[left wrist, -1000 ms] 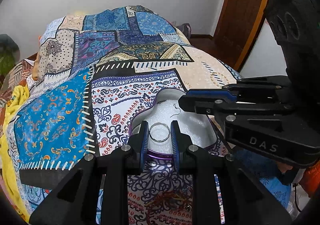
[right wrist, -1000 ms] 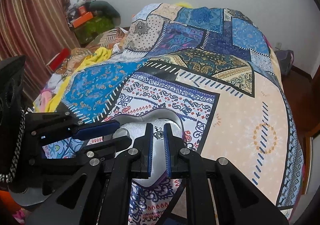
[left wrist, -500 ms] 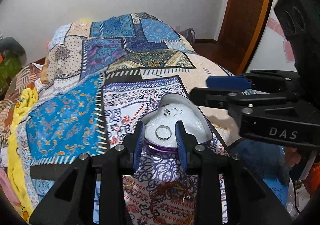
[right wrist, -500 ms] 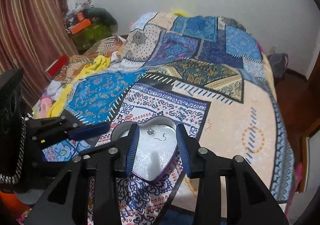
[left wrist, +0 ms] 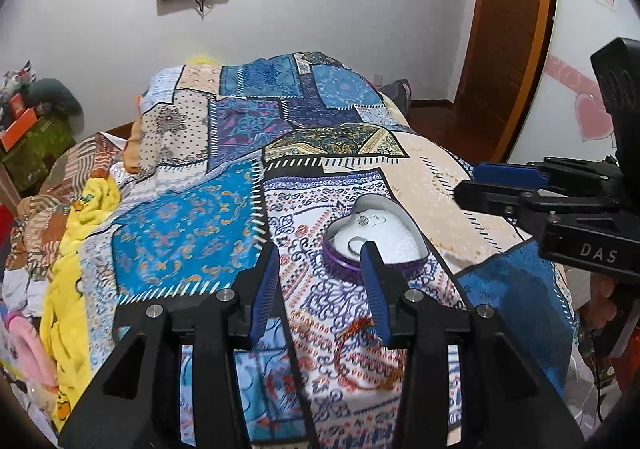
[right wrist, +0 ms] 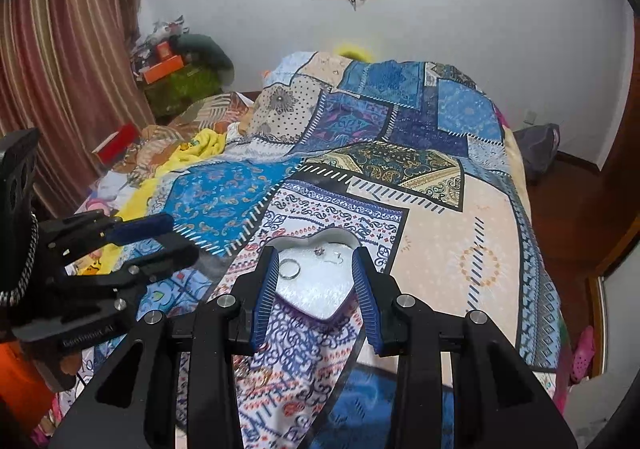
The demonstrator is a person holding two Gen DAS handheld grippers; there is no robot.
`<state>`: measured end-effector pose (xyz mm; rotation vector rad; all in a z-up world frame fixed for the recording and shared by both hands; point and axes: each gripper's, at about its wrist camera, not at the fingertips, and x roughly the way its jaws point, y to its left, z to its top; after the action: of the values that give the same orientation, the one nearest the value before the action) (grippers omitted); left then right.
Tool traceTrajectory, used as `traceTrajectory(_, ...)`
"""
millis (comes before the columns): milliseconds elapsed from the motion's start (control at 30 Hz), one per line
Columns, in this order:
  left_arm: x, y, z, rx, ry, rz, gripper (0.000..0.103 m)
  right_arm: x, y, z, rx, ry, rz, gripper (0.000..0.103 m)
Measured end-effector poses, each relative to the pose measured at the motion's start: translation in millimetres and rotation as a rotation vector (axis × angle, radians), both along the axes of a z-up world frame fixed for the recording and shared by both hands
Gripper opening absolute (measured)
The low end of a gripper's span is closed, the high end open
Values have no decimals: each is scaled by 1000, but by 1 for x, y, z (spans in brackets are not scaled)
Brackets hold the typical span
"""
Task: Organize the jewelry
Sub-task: 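Move both tools back over the remaining jewelry on the quilt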
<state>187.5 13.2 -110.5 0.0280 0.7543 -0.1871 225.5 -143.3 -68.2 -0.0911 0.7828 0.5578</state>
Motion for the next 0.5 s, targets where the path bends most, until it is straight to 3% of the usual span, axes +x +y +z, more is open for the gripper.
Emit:
traceTrajectory(233,-29,13,1,24,-3,19,45,-24,3,3,-26,-13,0,35)
traceTrajectory(500,-49,28,-17,73,43,29,47,-42,11,-19,-58,48,6,35)
